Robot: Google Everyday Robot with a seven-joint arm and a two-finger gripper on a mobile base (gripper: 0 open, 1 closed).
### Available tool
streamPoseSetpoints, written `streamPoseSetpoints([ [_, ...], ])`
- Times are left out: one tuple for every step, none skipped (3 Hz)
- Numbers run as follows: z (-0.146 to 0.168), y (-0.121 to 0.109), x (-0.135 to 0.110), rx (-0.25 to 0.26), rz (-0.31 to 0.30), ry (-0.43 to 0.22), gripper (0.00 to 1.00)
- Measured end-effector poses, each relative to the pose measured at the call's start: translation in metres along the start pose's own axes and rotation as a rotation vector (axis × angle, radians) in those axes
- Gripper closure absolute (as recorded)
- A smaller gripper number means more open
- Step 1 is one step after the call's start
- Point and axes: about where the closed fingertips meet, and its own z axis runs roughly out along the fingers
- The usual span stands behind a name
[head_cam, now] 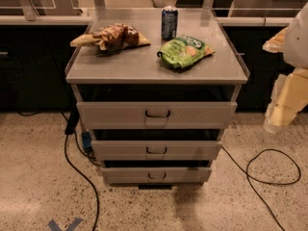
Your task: Open middle drawer
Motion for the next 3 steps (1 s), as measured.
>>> streamPoseSetpoints([
  [0.000,0.000,0.000,0.000,0.000,0.000,0.00],
  [0.013,-0.001,0.004,0.000,0.009,-0.023,0.00],
  [0.050,0.004,0.013,-0.022,0.034,-0.084,0.00],
])
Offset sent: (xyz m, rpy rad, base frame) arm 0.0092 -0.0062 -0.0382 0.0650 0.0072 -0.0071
